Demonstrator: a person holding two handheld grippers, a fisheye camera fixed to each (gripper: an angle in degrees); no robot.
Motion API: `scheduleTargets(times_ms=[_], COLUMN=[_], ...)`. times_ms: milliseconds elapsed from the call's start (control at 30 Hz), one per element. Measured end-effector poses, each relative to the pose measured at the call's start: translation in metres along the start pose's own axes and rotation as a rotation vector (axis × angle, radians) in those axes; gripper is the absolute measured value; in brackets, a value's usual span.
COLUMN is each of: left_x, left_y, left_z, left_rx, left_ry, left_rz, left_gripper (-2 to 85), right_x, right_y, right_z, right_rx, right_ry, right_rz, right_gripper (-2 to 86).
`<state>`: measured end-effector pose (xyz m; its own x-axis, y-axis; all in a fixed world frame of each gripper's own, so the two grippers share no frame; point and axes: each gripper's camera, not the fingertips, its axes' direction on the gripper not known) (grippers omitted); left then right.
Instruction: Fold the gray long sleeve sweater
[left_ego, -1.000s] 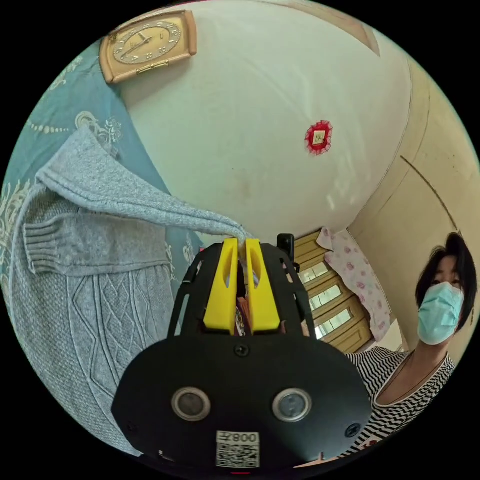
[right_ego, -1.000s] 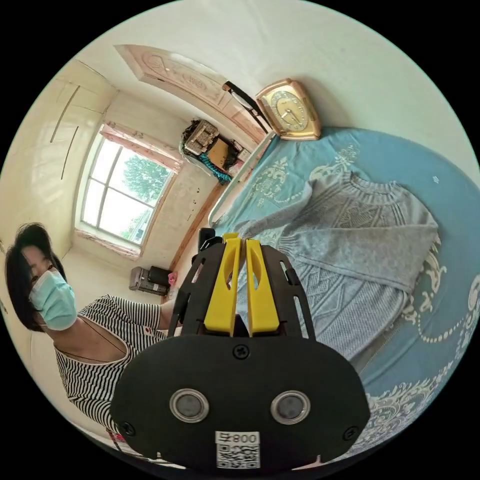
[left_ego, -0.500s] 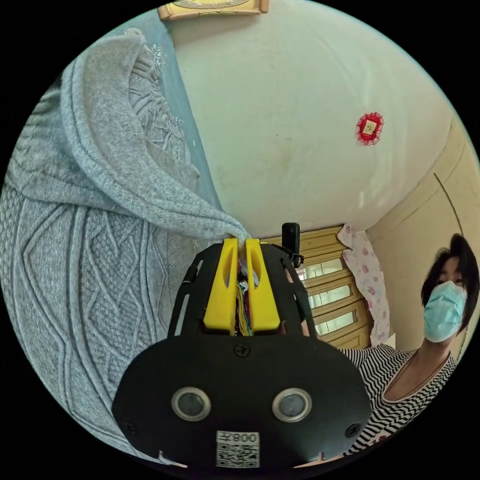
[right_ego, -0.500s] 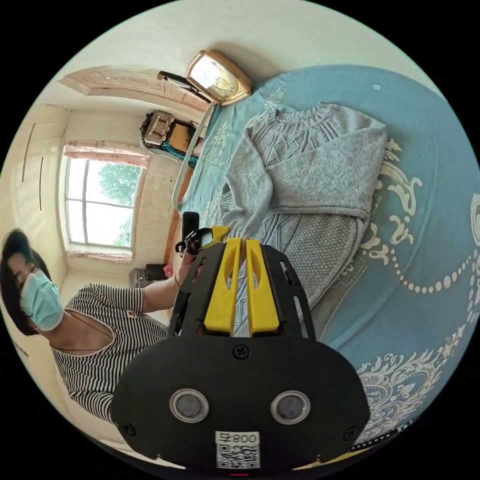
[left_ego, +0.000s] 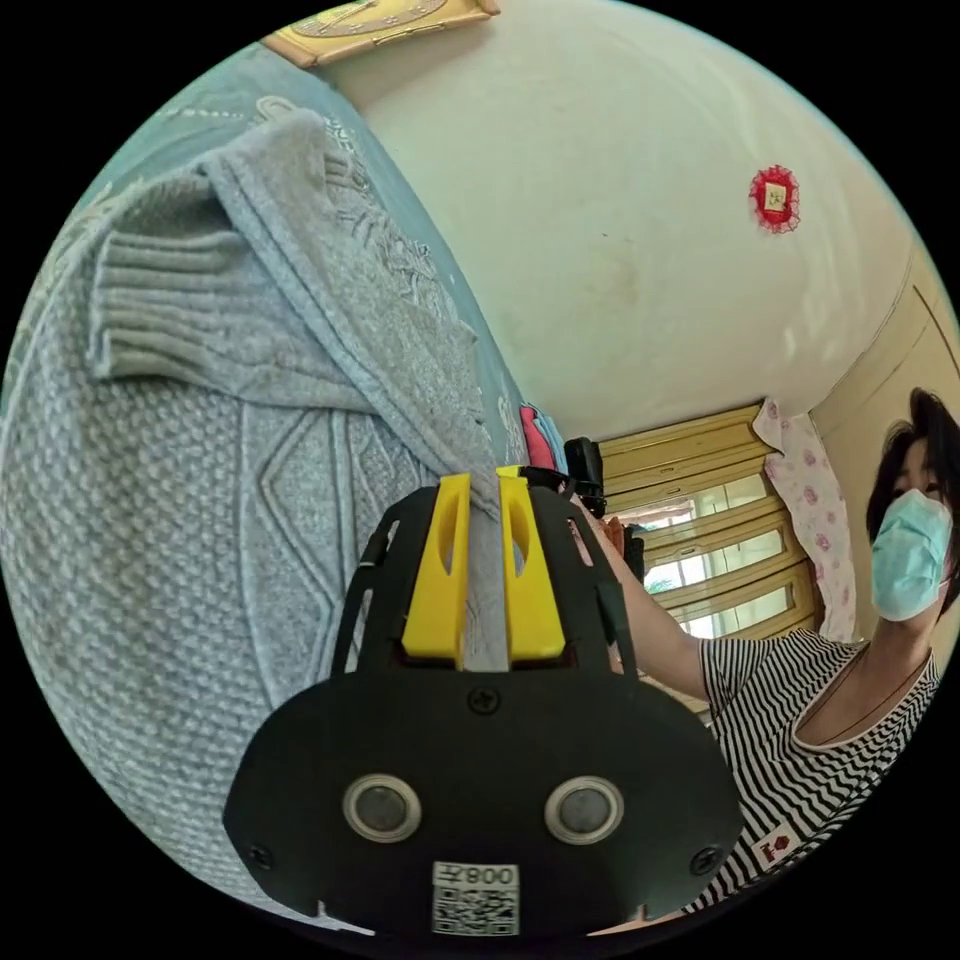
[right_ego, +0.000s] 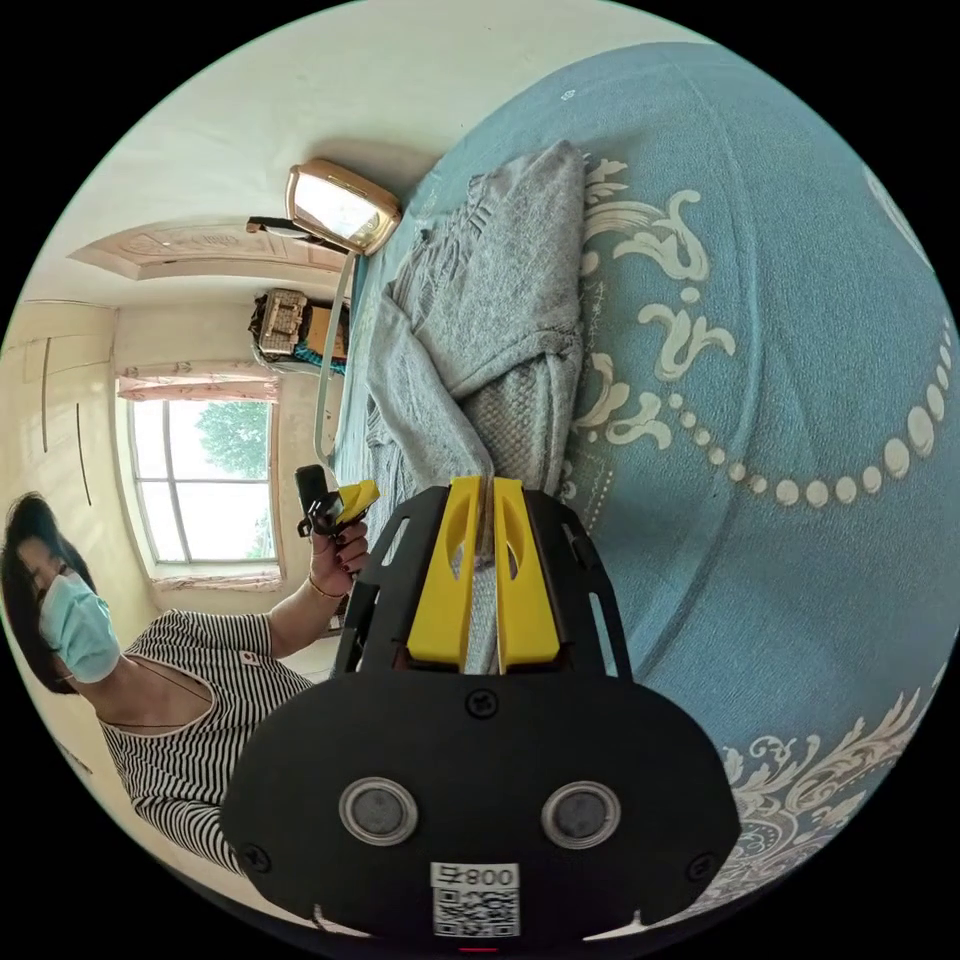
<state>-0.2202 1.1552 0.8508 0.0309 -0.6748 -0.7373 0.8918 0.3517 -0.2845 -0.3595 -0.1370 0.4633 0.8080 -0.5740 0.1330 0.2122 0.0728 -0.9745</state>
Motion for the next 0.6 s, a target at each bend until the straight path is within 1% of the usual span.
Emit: scheduleTargets(times_ms=[200,267,300,333,367,433,467,533,600], left_x=[0.015,0.019,0.018,0.016,0.014,0.008,0.008,0.009,0.01], left_y=[-0.039,-0.048,-0.052,-0.056,-0.058,-0.068,-0.071,-0.086,-0.102], left_z=[0.003,0.012,0.019,0.025,0.028,0.033,0.032,0.026,0.022], left_rx=[0.04,0.026,0.021,0.013,0.006,0.008,0.012,0.038,0.051], left_ry=[-0.052,-0.099,-0.132,-0.145,-0.151,-0.182,-0.189,-0.239,-0.298], left_rz=[0.12,0.154,0.16,0.161,0.157,0.15,0.152,0.176,0.193], left_gripper=[4.8,4.5,4.4,4.3,4.3,4.1,4.1,3.8,3.5], right_x=[-0.038,-0.053,-0.056,-0.05,-0.043,-0.013,-0.009,-0.008,-0.012], right_y=[-0.008,-0.011,-0.013,-0.015,-0.017,-0.018,-0.016,-0.006,0.001], right_z=[-0.022,-0.033,-0.035,-0.031,-0.028,-0.011,-0.009,-0.016,-0.026], right_rx=[0.023,0.041,0.034,0.013,0.001,-0.055,-0.05,0.027,0.095], right_ry=[0.033,0.099,0.173,0.227,0.233,0.186,0.172,0.129,0.153], right_rz=[-0.136,-0.176,-0.178,-0.154,-0.133,-0.032,-0.022,-0.019,-0.003], right_gripper=[2.2,2.2,2.2,2.3,2.3,2.6,2.7,3.3,4.1])
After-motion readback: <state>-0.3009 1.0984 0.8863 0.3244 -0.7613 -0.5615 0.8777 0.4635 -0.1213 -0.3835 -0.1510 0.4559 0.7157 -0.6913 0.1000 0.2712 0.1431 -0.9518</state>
